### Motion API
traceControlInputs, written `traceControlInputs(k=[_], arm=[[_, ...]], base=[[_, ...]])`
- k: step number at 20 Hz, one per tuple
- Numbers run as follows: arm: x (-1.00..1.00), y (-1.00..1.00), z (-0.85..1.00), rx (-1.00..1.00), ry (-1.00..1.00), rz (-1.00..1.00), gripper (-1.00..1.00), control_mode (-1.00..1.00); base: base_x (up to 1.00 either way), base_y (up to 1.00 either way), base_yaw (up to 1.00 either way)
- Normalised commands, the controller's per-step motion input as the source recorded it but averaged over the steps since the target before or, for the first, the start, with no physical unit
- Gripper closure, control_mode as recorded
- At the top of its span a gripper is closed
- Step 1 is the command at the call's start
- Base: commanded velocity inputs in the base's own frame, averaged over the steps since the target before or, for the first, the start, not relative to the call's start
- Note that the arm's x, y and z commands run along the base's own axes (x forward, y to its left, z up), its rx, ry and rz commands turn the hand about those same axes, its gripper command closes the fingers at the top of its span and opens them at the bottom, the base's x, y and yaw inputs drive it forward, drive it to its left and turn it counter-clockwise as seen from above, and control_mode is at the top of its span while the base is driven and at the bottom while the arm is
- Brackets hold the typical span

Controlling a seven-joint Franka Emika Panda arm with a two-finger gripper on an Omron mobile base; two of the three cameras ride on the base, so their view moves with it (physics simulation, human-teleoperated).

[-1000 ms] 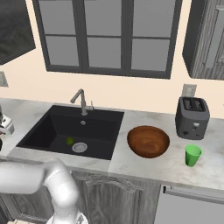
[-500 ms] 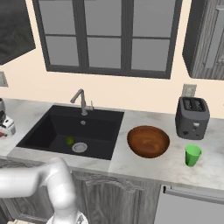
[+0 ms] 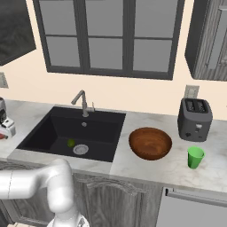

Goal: Remove the lime and sweet potato from the sink. Then move the bowl and cup from the counter to the sink for washing.

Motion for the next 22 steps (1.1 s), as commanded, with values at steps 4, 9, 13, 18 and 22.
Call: traceControlInputs(k=[4,9,13,18,22], arm=[[0.11,0.14,-0.26,-0.04,0.07,0.0,1.0,-1.0],[0.06,0.14,-0.23,-0.04,0.07,0.0,1.0,-1.0],[0.0,0.09,-0.23,-0.06,0.07,0.0,-1.0,-1.0],[-0.01,0.04,-0.22,-0.07,0.06,0.0,-1.0,-1.0],[-0.06,0.01,-0.12,-0.06,0.01,-0.01,-1.0,-1.0]], base=[[0.0,0.0,0.0],[0.0,0.0,0.0],[0.0,0.0,0.0],[0.0,0.0,0.0],[0.0,0.0,0.0]])
